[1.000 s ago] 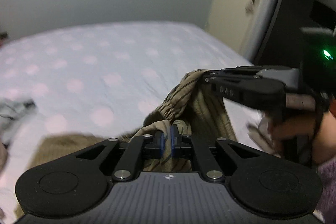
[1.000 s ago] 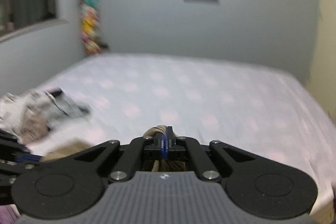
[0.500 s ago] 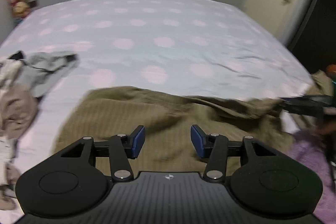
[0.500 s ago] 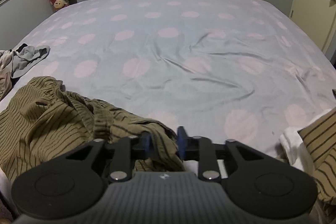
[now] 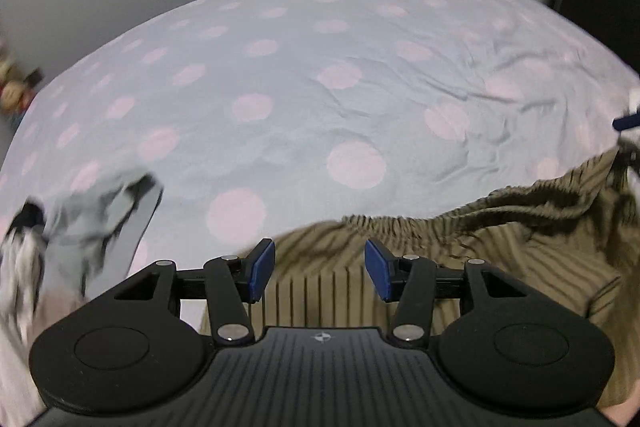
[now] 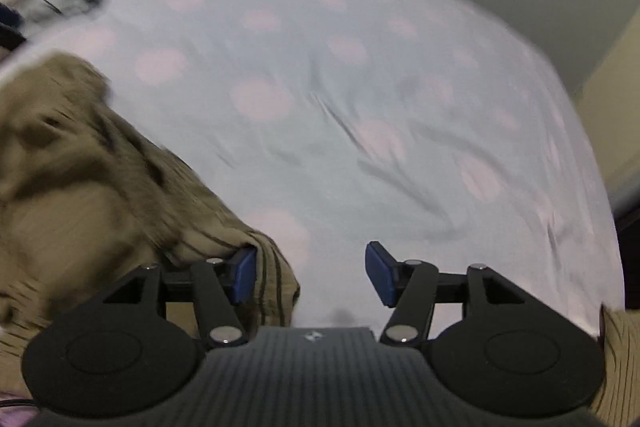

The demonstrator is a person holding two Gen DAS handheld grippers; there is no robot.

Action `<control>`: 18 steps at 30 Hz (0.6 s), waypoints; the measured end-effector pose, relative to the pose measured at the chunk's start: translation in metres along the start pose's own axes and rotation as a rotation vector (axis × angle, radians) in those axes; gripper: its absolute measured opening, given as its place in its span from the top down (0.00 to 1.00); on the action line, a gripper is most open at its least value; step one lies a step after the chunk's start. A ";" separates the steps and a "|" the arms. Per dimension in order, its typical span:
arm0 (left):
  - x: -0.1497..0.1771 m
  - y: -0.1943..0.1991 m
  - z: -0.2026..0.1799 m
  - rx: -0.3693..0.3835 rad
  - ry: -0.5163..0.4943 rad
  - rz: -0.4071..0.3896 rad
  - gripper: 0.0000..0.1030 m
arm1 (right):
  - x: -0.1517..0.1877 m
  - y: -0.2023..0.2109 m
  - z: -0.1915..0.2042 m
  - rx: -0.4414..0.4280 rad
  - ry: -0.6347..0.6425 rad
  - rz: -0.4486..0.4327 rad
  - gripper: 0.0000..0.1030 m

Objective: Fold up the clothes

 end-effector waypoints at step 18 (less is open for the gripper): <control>0.011 -0.122 0.005 0.174 -0.121 0.228 0.33 | -0.001 0.042 0.009 -0.399 -0.088 -0.024 0.29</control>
Point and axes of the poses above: each gripper's, at about its wrist camera, not at the fingertips, and y roughly against the way its jaws point, z to its left, x to its underside, the point moved 6 cm from there along -y, roughly the way its jaws point, and after that the axes turned 9 degrees about x, right-handed, at the moved point
